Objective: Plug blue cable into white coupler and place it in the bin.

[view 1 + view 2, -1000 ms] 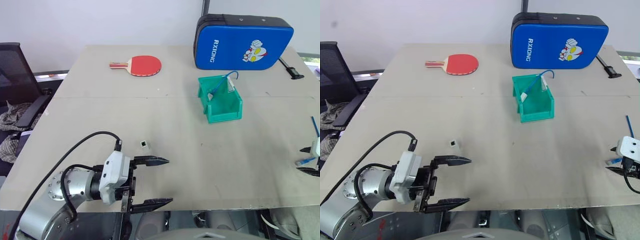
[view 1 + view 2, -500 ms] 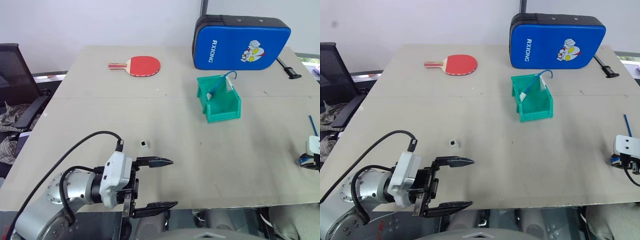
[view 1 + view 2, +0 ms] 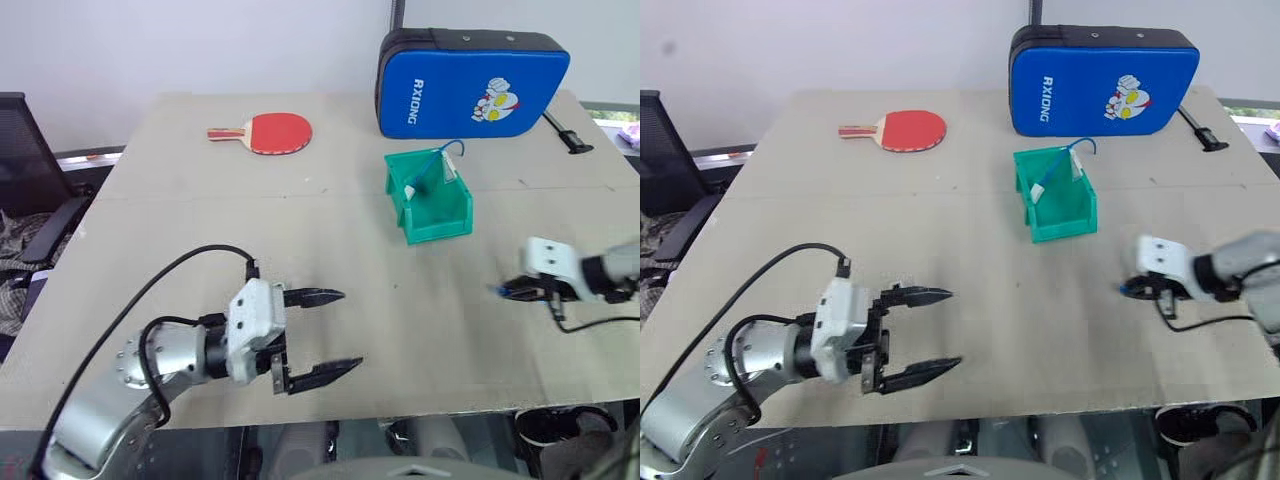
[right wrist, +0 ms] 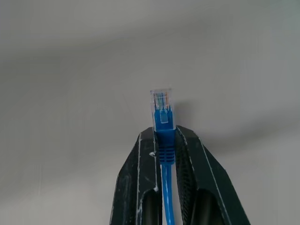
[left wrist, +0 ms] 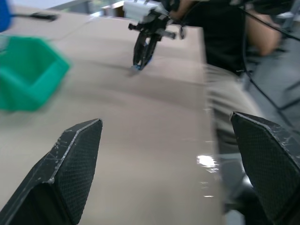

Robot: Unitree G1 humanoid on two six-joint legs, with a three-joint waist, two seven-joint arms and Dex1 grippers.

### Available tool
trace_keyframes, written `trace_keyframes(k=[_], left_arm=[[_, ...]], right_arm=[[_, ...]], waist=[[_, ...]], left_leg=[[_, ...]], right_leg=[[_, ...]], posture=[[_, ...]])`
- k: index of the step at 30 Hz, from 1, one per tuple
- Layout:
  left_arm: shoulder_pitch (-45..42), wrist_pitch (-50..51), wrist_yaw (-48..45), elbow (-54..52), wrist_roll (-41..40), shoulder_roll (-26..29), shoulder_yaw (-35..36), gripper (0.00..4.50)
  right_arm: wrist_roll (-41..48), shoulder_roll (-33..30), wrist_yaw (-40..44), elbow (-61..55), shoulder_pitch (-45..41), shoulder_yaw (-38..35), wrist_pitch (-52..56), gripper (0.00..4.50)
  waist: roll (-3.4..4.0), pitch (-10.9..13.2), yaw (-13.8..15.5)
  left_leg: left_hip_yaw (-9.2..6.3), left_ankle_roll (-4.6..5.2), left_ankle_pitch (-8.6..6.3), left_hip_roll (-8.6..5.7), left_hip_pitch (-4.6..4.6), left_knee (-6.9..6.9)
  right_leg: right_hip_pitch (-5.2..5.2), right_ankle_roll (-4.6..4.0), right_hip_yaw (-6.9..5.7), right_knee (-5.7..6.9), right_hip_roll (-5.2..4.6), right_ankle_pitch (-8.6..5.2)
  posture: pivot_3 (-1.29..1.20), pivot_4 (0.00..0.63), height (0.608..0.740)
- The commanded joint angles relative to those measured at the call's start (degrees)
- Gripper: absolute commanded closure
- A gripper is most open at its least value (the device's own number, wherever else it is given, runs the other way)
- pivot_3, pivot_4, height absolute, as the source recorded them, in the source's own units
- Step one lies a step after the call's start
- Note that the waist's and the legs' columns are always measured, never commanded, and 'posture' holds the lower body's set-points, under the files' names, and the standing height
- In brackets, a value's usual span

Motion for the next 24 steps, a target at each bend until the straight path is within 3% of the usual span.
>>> trace_keyframes(k=[1, 8, 9, 10, 14, 17, 24], left_arm=[[-3.67, 2.64, 3.01, 1.29, 2.56, 0.49, -1.15, 0.00], [-12.22, 8.41, 3.00, 6.94, -0.11, -0.38, -2.01, 0.00], [-13.30, 8.66, 2.58, 7.75, 0.17, -0.61, -2.79, 0.00], [-14.15, 8.59, 2.03, 8.53, 0.41, -0.90, -3.40, 0.00], [-16.51, 7.59, -0.71, 12.16, 2.54, -1.54, -6.43, 0.00], [-18.01, 1.88, -4.92, 17.64, 8.36, -1.64, -11.26, 0.00], [-29.75, -1.84, -8.55, 30.89, 16.39, -9.01, -20.42, 0.00]], right_arm=[[-3.26, 5.51, -3.09, -3.49, -4.56, 6.10, 5.75, 4.45], [-7.98, 13.49, -3.83, 3.41, -10.22, 13.81, 0.86, 4.45], [-7.33, 14.14, -3.35, 3.82, -10.29, 13.67, 0.95, 3.73], [-7.08, 14.38, -2.88, 4.29, -10.34, 13.65, 0.51, 3.47], [-4.61, 13.60, -2.09, 3.72, -9.24, 10.76, -0.48, 1.62], [1.06, 12.80, -3.19, -0.54, -5.81, 4.18, 1.14, 0.09], [12.27, 10.33, -9.19, -17.89, 16.07, -16.65, 2.33, 0.04]], waist=[[-0.06, 0.01, 0.69], [-0.53, -0.10, 0.38], [-0.59, -0.13, 0.21], [-0.60, -0.14, 0.10], [-0.60, -0.14, 0.14], [-0.56, -0.12, 0.65], [-0.43, -0.04, 2.22]], left_leg=[[-0.02, 0.00, 0.00, 0.00, -0.03, -0.01], [0.26, -0.01, -0.01, -0.08, -0.17, 0.05], [0.30, 0.00, -0.01, -0.07, -0.12, 0.05], [0.31, 0.00, -0.01, -0.07, -0.06, 0.05], [0.24, 0.00, -0.01, -0.06, -0.01, 0.03], [0.16, 0.00, -0.01, -0.04, -0.04, -0.02], [0.13, 0.00, -0.01, -0.31, -0.57, 0.10]], right_leg=[[-0.04, -0.01, -0.11, -0.02, 0.04, 0.00], [-0.12, 0.00, 0.03, -0.18, -0.12, 0.01], [-0.08, 0.00, 0.07, -0.18, -0.13, 0.01], [-0.03, 0.00, 0.08, -0.18, -0.13, 0.01], [-0.01, 0.00, 0.03, -0.10, -0.11, 0.01], [-0.02, -0.10, -0.01, -0.10, -0.07, 0.05], [-0.27, -0.18, -0.21, -0.15, -0.29, 0.12]], posture=[[0.00, 0.150, 0.731], [0.00, 0.150, 0.731], [0.00, 0.150, 0.731], [0.00, 0.150, 0.731], [0.00, 0.150, 0.731], [0.00, 0.150, 0.731], [0.00, 0.150, 0.731]])
